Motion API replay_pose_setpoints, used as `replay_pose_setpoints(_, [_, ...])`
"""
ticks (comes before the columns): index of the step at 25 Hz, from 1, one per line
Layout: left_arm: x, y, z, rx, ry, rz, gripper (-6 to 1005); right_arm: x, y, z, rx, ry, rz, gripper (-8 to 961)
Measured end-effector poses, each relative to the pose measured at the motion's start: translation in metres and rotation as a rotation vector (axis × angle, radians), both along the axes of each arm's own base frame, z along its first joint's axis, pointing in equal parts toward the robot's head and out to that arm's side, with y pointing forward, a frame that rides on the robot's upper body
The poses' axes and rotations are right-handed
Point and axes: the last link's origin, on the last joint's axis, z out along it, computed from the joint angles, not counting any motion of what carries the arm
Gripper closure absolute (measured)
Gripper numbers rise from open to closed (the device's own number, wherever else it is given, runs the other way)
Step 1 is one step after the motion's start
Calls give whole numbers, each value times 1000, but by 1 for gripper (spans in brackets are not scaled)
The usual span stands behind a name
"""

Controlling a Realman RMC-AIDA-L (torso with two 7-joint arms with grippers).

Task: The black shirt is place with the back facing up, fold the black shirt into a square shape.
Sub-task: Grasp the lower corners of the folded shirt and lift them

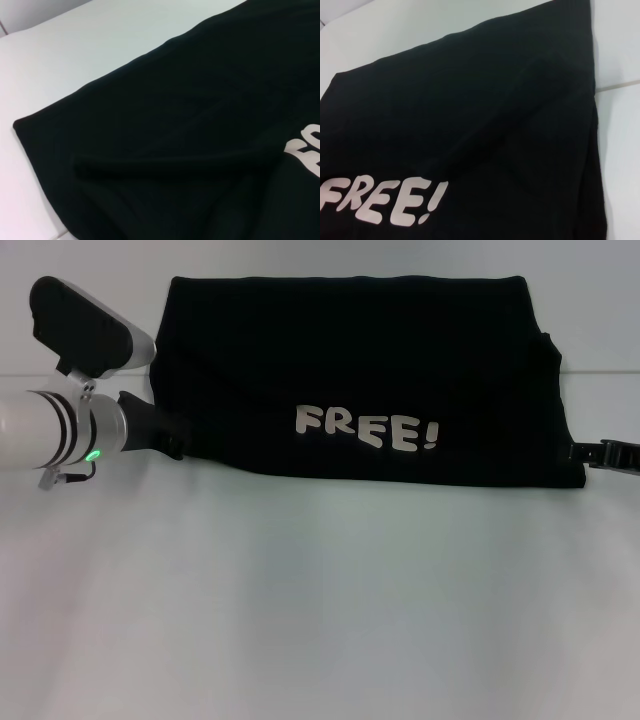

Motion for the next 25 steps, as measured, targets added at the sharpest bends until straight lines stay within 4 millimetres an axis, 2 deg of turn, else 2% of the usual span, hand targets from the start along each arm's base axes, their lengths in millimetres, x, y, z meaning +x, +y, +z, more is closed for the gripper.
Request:
replay_pose_setpoints(10, [-10, -1, 9, 48, -60, 76, 973, 1, 1, 3, 13, 3, -3, 327])
replay_pose_setpoints(18, [-23, -6, 13, 48, -52, 110, 603, -1, 2, 4, 14, 6, -1, 327])
replay_pose_setpoints(25, [-28, -12, 7, 20, -12, 108, 450, -1, 3, 5, 19, 12, -9, 328])
